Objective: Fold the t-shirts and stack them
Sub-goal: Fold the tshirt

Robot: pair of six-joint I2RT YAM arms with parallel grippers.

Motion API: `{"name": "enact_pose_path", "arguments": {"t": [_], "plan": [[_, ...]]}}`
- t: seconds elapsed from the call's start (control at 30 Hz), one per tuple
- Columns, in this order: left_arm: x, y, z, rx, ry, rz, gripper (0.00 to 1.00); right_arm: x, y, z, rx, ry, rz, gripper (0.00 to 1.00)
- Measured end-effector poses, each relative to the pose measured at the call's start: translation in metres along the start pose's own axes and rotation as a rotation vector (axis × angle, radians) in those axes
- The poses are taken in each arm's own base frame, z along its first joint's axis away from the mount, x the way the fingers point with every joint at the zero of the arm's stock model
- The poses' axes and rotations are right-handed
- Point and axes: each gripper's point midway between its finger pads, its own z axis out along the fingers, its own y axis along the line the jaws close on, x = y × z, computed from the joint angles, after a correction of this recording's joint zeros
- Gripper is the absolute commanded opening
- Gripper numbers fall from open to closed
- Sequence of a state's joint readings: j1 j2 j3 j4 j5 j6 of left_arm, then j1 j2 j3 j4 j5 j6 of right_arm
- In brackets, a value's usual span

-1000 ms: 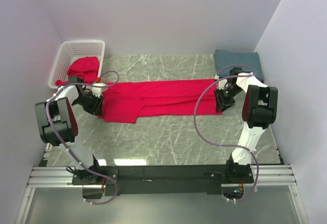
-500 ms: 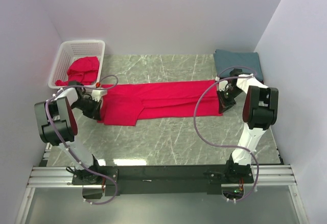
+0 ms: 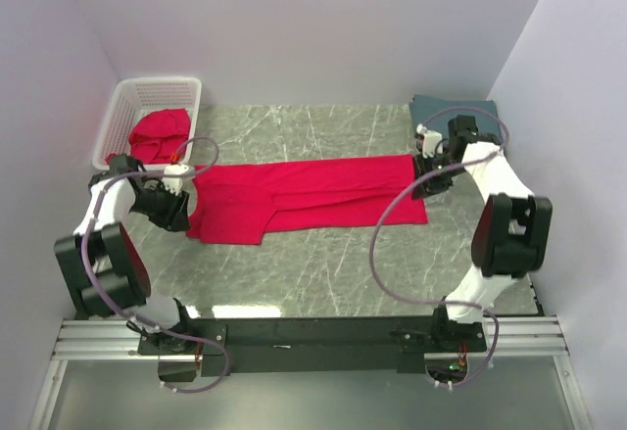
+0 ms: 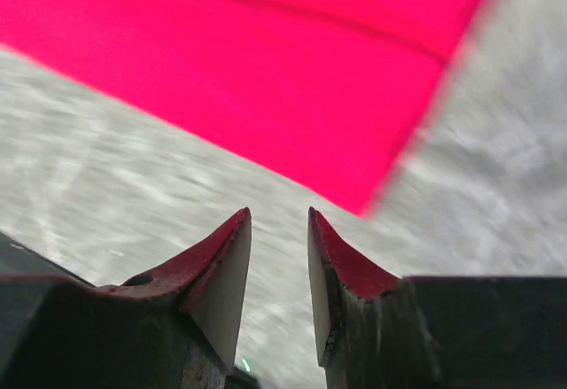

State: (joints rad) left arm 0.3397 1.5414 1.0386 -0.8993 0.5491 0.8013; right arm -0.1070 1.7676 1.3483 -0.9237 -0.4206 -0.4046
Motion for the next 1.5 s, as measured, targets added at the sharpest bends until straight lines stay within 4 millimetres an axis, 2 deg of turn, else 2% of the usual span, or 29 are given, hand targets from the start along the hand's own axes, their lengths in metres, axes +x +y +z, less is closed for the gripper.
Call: {"name": "enact_pose_path", "arguments": {"t": [0.07, 0.13, 0.17, 0.2, 0.27, 0.33, 0.43, 0.5, 0.73, 0.8, 0.87, 1.2, 1.37, 1.5], "plan": [[-0.001, -0.01, -0.009, 0.0, -0.029, 0.045, 0.48, -0.016, 0.029, -0.014, -0.03, -0.087, -0.043, 0.39], [0.008, -0.023, -0.01, 0.02, -0.032, 0.079, 0.48, -0.026, 0.067, -0.015, -0.086, -0.133, -0.102, 0.39], [0.015, -0.029, -0.008, 0.034, -0.021, 0.089, 0.48, -0.03, 0.095, -0.01, -0.134, -0.141, -0.14, 0.39], [0.024, -0.036, -0.004, 0.054, -0.004, 0.091, 0.48, -0.031, 0.114, -0.004, -0.173, -0.143, -0.161, 0.39], [0.044, -0.048, 0.007, 0.091, 0.036, 0.086, 0.49, -0.027, 0.163, 0.016, -0.274, -0.112, -0.201, 0.41], [0.06, -0.057, 0.015, 0.116, 0.075, 0.08, 0.49, -0.018, 0.198, 0.035, -0.348, -0.073, -0.207, 0.47], [0.072, -0.063, 0.024, 0.126, 0.109, 0.087, 0.51, -0.008, 0.238, 0.064, -0.417, -0.02, -0.177, 0.52], [0.07, -0.061, 0.028, 0.119, 0.109, 0.094, 0.52, -0.002, 0.266, 0.082, -0.452, 0.004, -0.162, 0.52], [0.057, -0.054, 0.042, 0.107, 0.092, 0.087, 0.54, 0.013, 0.344, 0.133, -0.53, 0.05, -0.126, 0.56], [0.053, -0.053, 0.044, 0.106, 0.083, 0.079, 0.54, 0.021, 0.36, 0.147, -0.537, 0.072, -0.103, 0.59], [0.048, -0.051, 0.046, 0.104, 0.072, 0.067, 0.54, 0.024, 0.367, 0.158, -0.536, 0.079, -0.078, 0.6], [0.036, -0.046, 0.051, 0.102, 0.047, -0.004, 0.49, -0.001, 0.391, 0.173, -0.553, 0.038, 0.052, 0.61], [0.034, -0.045, 0.052, 0.093, 0.042, -0.041, 0.51, -0.013, 0.402, 0.18, -0.578, 0.023, 0.081, 0.61], [0.034, -0.045, 0.052, 0.088, 0.046, -0.061, 0.52, -0.015, 0.405, 0.182, -0.58, 0.021, 0.097, 0.6]]}}
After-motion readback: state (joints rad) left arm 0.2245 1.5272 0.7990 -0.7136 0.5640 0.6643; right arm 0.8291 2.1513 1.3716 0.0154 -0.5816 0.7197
